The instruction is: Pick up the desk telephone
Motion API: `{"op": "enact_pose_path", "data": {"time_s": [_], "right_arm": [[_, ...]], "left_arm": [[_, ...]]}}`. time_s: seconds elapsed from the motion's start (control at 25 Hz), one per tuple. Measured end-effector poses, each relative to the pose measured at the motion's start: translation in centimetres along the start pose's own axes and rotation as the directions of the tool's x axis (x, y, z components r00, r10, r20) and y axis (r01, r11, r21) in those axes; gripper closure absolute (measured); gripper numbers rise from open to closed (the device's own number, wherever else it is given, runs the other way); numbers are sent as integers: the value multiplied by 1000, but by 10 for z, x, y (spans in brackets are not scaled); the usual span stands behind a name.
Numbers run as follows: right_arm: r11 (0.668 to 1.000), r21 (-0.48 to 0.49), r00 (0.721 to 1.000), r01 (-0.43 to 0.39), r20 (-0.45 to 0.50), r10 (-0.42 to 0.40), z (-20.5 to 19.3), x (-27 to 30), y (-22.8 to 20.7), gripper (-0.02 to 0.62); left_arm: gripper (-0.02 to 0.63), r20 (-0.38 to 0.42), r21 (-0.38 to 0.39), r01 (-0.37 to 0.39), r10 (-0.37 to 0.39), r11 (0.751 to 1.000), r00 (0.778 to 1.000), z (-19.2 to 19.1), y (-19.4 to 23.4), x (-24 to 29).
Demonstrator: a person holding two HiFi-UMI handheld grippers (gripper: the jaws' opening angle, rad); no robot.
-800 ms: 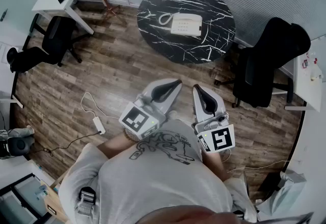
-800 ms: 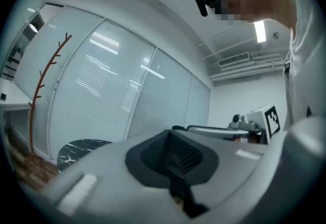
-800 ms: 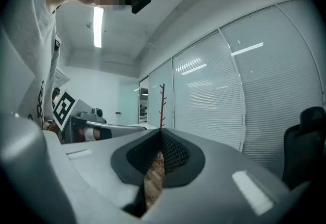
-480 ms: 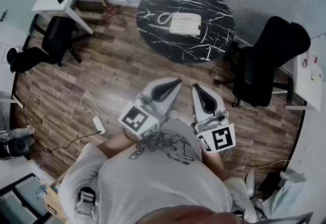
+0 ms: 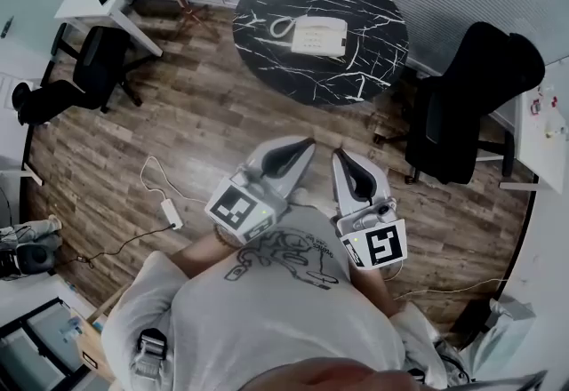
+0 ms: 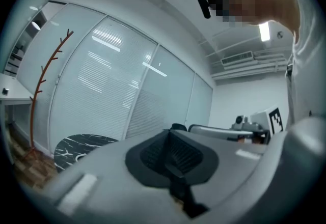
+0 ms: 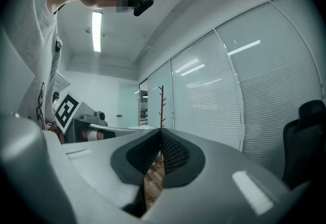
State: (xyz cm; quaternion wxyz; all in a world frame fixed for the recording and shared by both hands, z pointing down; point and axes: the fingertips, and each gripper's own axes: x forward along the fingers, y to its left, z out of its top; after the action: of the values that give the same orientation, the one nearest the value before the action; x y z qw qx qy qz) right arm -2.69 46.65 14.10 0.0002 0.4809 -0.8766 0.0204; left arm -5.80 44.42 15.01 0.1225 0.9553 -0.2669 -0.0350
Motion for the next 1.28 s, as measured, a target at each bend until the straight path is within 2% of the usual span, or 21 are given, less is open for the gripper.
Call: {"op": "enact_pose_path", "data": {"time_s": [0.36, 0.64, 0.92, 1.28], "right_arm": [[1000, 15, 1000, -16, -6, 16, -9, -12, -14, 589], [999, 25, 1000, -23, -13, 23, -17, 8, -27, 589], [999, 13, 998, -41, -37, 41, -24, 65, -57, 589], [999, 2, 998, -38, -50, 38, -18, 172, -122, 589]], "left_arm": [[604, -7, -6, -22, 22, 1000, 1000, -13, -8, 14], [604, -18, -6, -32, 32, 999, 999, -17, 15, 25], [604, -21, -17, -36, 36, 999, 999, -14, 72, 57], [604, -12, -16, -18, 18, 1000, 1000, 13, 176, 121]]}}
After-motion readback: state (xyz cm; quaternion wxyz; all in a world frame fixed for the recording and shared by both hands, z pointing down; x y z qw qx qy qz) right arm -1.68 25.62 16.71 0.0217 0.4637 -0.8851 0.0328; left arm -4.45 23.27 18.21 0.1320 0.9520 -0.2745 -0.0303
